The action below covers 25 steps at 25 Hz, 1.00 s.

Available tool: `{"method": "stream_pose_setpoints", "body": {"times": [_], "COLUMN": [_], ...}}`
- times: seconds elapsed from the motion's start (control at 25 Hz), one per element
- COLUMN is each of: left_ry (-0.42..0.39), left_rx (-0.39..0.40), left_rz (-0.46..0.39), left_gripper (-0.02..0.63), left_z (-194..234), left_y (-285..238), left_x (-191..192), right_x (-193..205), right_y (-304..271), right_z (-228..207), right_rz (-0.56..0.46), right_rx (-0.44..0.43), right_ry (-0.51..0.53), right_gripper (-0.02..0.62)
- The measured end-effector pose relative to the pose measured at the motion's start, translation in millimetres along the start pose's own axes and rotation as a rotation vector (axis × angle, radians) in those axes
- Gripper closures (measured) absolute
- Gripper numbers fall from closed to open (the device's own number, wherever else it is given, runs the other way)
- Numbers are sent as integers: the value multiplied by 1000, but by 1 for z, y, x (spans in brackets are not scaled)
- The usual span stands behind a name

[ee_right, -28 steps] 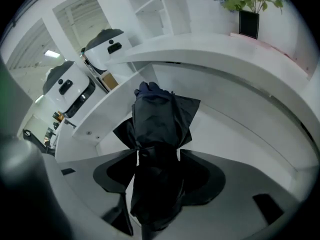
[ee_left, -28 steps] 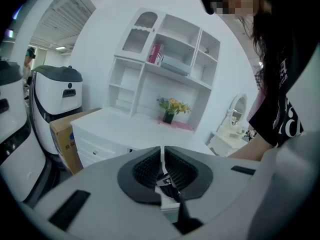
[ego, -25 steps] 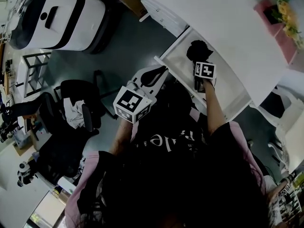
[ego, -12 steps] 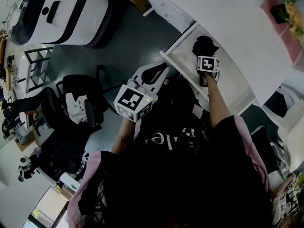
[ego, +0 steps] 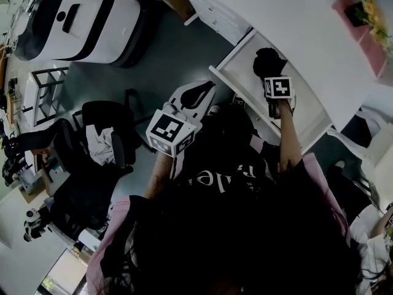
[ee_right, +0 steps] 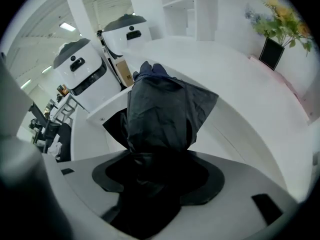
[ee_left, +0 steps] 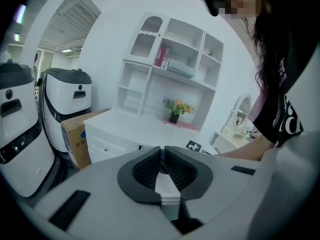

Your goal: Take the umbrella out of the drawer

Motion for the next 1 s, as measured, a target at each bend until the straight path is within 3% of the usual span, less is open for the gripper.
{"method": "stream_pose_setpoints", "body": {"times": [0.56,1.0], "left_ry": [-24,-89], "left_rx": [73,201], "left_rz": [-62,-111], "left_gripper": [580,580], "left_z": [-9,-30], "left_y": [48,65], "left_x": [9,4], "right_x": [4,58], "right_y": [160,251], "right_z": [35,85], "right_rz": [-245,-389], "right_rx": [-59,-108], "right_ry": [-185,-337], "right_gripper": [316,316]}}
Point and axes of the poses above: the fingertips, and each gripper's own axes: y backward along the fingers, z to its left, x out of its underside, the point moved 9 cm from there along y, backward along the fingers, and after that the axes turned 8 degrees about x, right-handed, at the moved point
